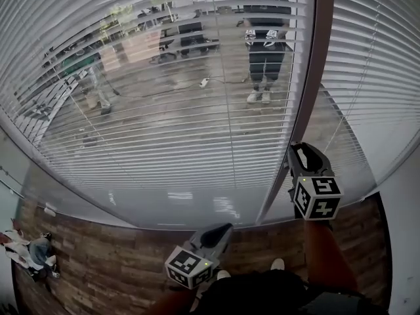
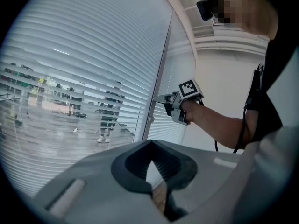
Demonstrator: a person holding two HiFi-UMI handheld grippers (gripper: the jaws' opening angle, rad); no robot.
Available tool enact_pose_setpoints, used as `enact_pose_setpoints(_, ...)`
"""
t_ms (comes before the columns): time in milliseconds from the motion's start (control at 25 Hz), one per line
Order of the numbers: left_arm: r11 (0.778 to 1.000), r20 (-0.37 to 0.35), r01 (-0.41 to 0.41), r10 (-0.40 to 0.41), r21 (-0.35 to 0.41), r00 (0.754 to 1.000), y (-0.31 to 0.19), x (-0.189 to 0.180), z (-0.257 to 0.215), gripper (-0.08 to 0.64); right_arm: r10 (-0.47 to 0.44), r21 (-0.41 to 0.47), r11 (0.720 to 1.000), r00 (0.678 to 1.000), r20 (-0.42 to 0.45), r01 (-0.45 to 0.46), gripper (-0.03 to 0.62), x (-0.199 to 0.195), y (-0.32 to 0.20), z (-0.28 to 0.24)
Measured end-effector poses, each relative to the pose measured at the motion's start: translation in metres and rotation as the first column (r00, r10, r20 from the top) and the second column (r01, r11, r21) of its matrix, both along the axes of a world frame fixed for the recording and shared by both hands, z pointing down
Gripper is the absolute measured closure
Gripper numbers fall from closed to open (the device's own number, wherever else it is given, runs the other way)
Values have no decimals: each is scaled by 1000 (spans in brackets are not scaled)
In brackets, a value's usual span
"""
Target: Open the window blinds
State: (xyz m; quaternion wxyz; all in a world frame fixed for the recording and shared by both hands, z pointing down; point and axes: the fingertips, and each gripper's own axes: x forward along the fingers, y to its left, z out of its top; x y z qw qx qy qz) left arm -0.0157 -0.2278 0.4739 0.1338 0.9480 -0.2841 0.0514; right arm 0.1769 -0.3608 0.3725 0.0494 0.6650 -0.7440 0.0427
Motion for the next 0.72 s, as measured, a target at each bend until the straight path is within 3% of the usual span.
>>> enact_pose_setpoints(160,1000,8,8,-8,0,1000,1,-3,0,558,15,-1,1000,1000,-23,-15,437,1,-1,-1)
enact_pose_setpoints(320,1000,13,17,-17,-5,1000,3,-4,-3,558,22,-1,1000,987,-157,-22,443,-1,0,0)
enact_pose_setpoints(480,1000,17,25,-24,-15,1000,6,-7,-2,558,42,7,999,925,-377,-42,445,-7,3,0)
enact_pose_setpoints(720,1000,5,20,-20,0,1000,6,-8,-7,558,64,23,998,824,-562,-62,445,-7,4,-2)
